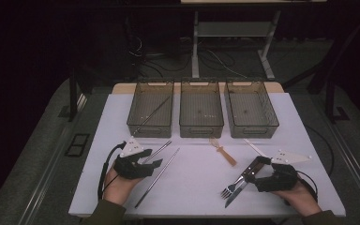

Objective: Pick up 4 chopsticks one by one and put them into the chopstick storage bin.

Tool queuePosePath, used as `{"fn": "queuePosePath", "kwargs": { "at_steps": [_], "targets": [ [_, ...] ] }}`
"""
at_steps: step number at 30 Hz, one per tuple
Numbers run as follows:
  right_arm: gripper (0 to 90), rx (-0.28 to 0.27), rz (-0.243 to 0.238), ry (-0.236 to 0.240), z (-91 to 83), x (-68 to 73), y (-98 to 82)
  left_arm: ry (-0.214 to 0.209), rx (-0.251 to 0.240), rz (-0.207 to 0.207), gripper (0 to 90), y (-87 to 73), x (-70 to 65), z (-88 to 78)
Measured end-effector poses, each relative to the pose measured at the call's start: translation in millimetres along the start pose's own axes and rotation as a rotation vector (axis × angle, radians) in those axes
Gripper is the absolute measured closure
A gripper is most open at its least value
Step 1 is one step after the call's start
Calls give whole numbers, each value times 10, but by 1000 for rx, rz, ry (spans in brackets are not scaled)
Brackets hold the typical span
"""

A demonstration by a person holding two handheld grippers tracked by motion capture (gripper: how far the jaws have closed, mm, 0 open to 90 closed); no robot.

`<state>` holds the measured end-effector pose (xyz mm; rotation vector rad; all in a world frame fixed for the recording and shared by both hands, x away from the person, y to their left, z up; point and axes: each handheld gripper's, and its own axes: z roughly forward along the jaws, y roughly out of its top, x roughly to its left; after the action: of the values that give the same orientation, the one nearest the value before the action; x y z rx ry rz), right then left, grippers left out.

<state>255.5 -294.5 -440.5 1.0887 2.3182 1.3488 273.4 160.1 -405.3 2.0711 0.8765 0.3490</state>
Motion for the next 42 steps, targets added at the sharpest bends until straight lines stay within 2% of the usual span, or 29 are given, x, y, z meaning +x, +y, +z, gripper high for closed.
{"fn": "queuePosePath", "kwargs": {
  "at_steps": [2,5,8,11,15,18,23,31,37,42],
  "targets": [
    [108,2,-1,0,1,-2,0,-6,18,-8,485,-50,-12,5],
    [107,3,-4,-1,1,3,-1,-44,31,-43,555,-117,-12,5],
    [107,4,-3,-2,0,2,-2,-27,72,-26,605,-156,-45,25],
    [108,4,-5,-2,2,5,0,-31,88,-44,649,-170,-40,73],
    [107,9,-12,-1,15,13,3,-62,114,-41,706,-180,-40,119],
    [107,11,-13,-2,19,10,0,-79,127,-33,727,-178,-52,156],
    [107,7,-9,-4,11,4,-3,-82,164,-19,737,-175,-71,239],
    [107,10,-15,-3,19,8,-1,-88,203,-18,746,-183,-55,335],
    [107,8,-12,-4,15,6,-1,-75,205,-7,772,-199,-65,350],
    [107,11,-15,-5,20,12,-1,-55,217,32,811,-185,-92,357]
  ]
}}
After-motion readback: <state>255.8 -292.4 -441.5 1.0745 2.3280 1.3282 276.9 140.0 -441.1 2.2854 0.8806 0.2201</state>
